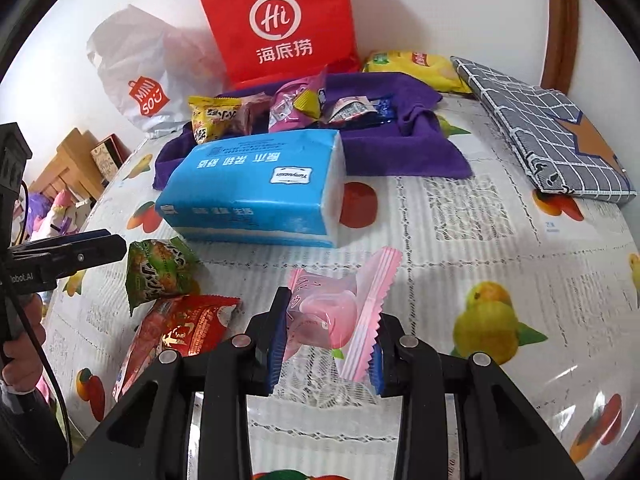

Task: Organize snacks
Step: 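Grasp the green triangular bag with the left tool while the right tool lifts the pink candy, then carry the green bag and pink candy in both tools over the purple towel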

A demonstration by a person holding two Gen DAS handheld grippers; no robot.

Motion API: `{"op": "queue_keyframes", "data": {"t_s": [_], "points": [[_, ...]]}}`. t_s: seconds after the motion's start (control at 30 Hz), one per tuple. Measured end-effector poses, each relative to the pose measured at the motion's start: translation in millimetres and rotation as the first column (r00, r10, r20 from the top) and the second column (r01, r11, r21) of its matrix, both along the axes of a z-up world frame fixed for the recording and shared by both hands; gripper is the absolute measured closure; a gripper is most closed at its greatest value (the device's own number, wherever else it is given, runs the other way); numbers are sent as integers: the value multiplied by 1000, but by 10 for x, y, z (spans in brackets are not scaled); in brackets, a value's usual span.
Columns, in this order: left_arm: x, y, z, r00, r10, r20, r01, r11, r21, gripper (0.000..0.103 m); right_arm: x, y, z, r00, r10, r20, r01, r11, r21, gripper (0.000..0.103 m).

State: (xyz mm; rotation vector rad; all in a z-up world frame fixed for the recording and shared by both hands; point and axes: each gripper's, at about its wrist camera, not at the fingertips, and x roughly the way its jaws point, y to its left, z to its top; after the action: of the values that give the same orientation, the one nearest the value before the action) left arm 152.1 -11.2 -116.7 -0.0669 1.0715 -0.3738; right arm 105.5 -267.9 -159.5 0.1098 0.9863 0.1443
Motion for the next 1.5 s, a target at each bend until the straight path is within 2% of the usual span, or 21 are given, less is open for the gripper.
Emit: {"op": "queue_keyframes", "data": {"t_s": [0.17,0.43,0.57,0.63,0.7,1.13,1.5], "points": [[-19,-171,-72,1000,-28,-9,28,999,40,29,-5,-61,2,1000,-6,1,6,1000,-4,69],[109,-240,-386,995,-6,-96,14,997,81,31,-15,-134,-29,1000,-24,-16,24,999,-31,69],[177,-234,-499,990,2,-141,8,997,73,44,-6,-162,-3,999,-34,-11,34,999,-37,69],[180,-222,-492,991,2,-132,7,998,64,49,11,-159,10,999,-34,-10,34,999,-38,69],[181,-213,-486,990,-19,-141,24,999,35,58,29,-152,34,999,-33,-10,32,999,-33,69],[70,-137,-132,998,-30,-62,31,999,29,59,59,-37,253,999,-2,39,4,999,-34,69],[113,-187,344,1000,-14,26,14,1000,5,59,116,-40,688,991,10,131,0,998,-70,69]]}}
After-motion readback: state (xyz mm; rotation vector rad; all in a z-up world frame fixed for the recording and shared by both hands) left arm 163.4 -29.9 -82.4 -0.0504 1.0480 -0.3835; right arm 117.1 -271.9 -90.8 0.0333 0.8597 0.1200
